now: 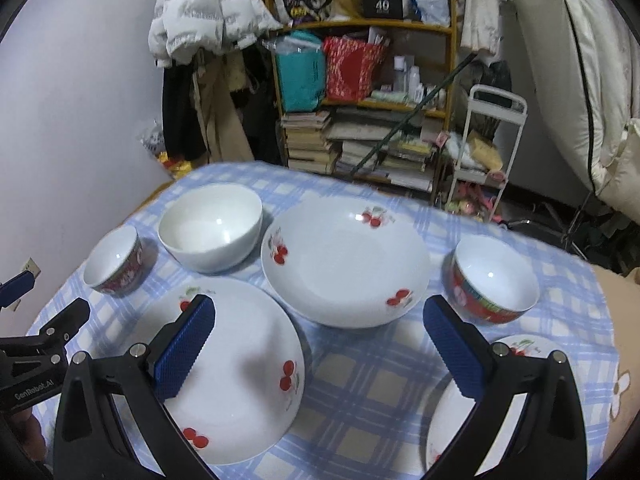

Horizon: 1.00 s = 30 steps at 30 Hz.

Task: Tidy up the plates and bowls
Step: 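Grasp a cherry-print white plate rim with the left tool while the right tool grasps another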

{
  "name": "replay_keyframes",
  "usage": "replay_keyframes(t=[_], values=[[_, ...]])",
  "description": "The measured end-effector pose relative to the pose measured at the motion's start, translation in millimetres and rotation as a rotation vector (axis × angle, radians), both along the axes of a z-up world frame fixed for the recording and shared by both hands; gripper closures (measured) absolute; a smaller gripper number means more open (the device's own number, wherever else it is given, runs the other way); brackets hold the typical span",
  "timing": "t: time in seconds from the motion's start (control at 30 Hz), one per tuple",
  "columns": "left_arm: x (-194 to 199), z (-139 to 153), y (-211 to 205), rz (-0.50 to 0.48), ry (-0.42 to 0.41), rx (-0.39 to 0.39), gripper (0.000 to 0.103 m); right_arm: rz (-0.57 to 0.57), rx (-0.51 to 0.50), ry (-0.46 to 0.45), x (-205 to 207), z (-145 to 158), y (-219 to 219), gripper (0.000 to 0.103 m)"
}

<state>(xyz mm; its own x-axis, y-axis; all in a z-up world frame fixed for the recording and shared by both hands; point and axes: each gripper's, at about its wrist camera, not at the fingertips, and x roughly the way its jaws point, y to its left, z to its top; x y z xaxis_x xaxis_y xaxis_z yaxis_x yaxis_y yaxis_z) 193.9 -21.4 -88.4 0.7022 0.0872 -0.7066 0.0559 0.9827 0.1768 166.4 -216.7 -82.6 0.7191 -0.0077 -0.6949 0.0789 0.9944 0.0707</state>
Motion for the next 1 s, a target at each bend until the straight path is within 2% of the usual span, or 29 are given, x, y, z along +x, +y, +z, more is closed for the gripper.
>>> replay_keyframes(t=[0.23,0.53,0.83,0.9,1.0], values=[[14.0,-28.0,1.1,0.007,0.103,-0.004,0.005,0.025,0.016,0.090,15.4,-28.0,-0.8,0.006],[28.0,-54.2,1.1,0.008,0.206,-0.047,0.006,0.049,0.090,0.208,27.2,-64.4,-5.7,0.034],[34.8,-68.1,1.5,0.006,0.278,-0.087,0.026,0.092,0.141,0.273,32.9,-81.6,-2.0,0.056],[35.1,-70.7,1.3,-0.003,0.297,-0.104,0.033,0.100,0.152,0.292,34.1,-84.8,-1.4,0.068],[36.5,-75.9,0.3,-0.015,0.342,-0.137,0.054,0.104,0.166,0.309,34.2,-87.8,-1.4,0.081]])
